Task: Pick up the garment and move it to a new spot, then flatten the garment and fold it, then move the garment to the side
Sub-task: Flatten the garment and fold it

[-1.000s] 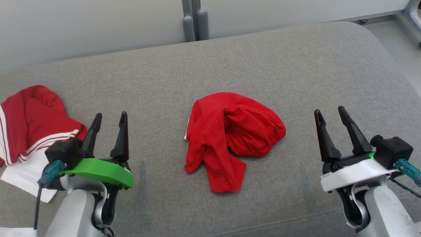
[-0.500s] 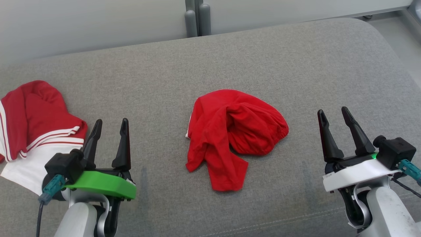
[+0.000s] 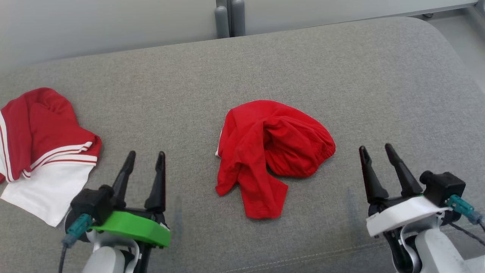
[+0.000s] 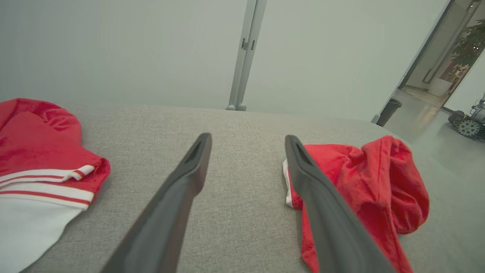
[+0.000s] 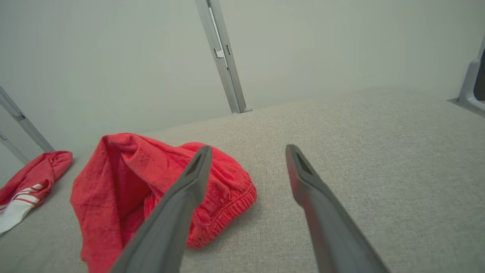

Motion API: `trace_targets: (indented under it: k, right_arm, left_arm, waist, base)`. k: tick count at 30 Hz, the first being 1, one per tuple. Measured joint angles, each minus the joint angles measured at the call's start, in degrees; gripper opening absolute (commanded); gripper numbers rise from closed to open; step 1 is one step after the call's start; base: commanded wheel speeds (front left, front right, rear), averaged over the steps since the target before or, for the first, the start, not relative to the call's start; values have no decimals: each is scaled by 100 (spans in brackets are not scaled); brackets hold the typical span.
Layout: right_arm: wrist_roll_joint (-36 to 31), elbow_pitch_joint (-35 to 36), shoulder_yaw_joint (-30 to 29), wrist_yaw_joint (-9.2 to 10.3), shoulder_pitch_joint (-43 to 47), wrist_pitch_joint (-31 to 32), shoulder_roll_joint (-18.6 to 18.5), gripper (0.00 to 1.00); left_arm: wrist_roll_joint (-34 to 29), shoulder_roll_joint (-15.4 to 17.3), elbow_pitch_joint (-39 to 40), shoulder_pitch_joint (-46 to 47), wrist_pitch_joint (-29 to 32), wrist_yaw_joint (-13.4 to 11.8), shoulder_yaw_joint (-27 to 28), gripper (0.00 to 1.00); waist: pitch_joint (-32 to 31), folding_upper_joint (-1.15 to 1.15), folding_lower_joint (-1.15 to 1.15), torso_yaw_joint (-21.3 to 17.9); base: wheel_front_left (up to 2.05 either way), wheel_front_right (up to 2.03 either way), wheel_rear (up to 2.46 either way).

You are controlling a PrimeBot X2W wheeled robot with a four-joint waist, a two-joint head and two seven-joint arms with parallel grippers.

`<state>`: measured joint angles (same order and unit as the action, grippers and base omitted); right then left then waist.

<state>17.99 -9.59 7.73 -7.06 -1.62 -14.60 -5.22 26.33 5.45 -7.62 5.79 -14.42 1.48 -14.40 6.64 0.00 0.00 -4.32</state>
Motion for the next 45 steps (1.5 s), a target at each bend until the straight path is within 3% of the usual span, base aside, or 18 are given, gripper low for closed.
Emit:
trace_targets:
  k: [11,22,33,38,39,42,45]
  right_arm:
    - [332,-719,687,0,22,114,5,100]
    - [575,-1416,1091,-1,-528,338,-222,100]
    - [981,-1779,1652,-1,-943,459,-244,100]
    - [1011,-1846,1864,-1,-1249,447,-326,100]
    - [1017,-1866,1905,-1,-1308,435,-344,69]
    - [1024,-1884,1994,0,-1427,319,-397,0]
    - [1034,-1889,2158,0,-1523,249,-416,0]
  left_arm:
    - [-133,-79,-98,-30,41,414,-929,100]
    - [-163,-102,-140,-8,188,509,-1719,100]
    - [155,-109,-286,175,568,563,-2331,100]
    - [207,-98,-287,491,736,563,-2881,100]
    - [253,-91,-296,534,742,563,-2928,100]
    - [387,-82,-399,662,791,563,-3053,100]
    - [465,-62,-566,732,838,563,-3049,100]
  waist:
    - [255,0,0,186]
    - [511,0,0,463]
    - [726,0,0,614]
    - [839,0,0,619]
    - [856,0,0,612]
    - [875,0,0,576]
    - [856,0,0,525]
  base:
    - [0,0,0]
    - [0,0,0]
    - [0,0,0]
    - [0,0,0]
    - [0,0,0]
    - [0,0,0]
    - [0,0,0]
